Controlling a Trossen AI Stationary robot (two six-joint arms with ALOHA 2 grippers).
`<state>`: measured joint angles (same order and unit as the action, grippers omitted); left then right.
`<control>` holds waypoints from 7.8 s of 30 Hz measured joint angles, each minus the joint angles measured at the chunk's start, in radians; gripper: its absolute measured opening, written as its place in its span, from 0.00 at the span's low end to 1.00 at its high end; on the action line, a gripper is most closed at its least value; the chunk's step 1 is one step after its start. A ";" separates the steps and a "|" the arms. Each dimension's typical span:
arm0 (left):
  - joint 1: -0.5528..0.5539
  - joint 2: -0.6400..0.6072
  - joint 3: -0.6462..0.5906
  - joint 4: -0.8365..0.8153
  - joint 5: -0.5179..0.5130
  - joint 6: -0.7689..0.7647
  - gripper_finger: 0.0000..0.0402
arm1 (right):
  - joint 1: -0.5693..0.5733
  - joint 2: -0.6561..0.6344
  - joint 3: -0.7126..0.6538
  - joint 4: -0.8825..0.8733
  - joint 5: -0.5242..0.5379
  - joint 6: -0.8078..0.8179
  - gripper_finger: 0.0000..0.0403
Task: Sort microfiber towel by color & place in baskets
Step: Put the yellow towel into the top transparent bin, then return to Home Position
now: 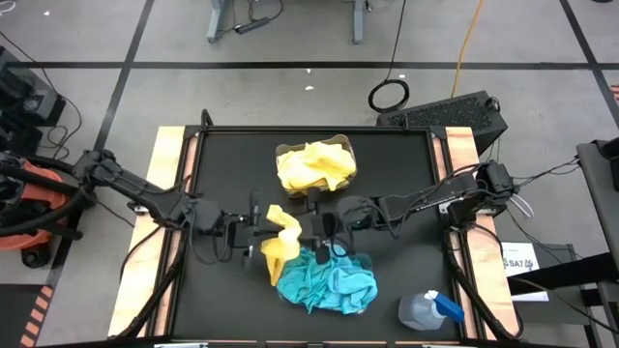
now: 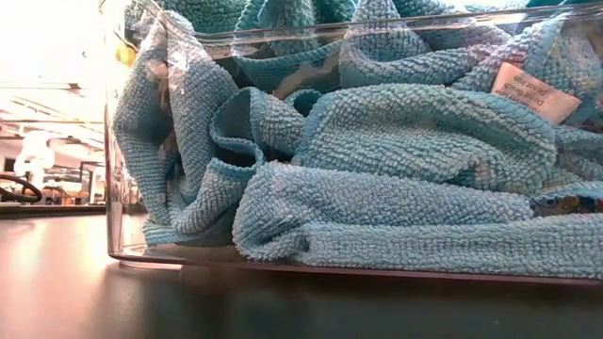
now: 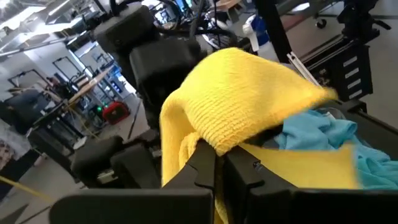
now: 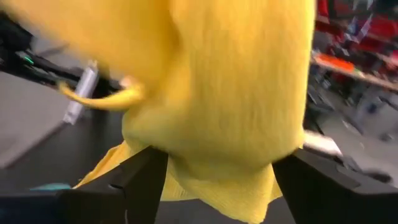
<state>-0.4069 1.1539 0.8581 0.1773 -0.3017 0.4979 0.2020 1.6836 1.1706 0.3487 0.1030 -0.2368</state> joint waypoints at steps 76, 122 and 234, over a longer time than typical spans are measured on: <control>-0.009 0.163 -0.001 -0.599 -0.348 -0.728 0.65 | -0.537 0.095 0.000 -0.221 -0.117 0.098 0.01; -0.074 0.275 -0.002 -0.548 -0.354 -0.753 0.65 | -0.566 0.016 -0.003 -0.413 -0.285 0.264 0.50; 0.214 -0.274 -0.001 -0.678 -0.382 -0.458 0.65 | -0.528 -0.564 -0.001 -0.910 -0.282 0.123 0.55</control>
<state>-0.1931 0.8795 0.8574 -0.5009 -0.6841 0.0396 -0.3256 1.1192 1.1698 -0.5609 -0.1793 -0.1141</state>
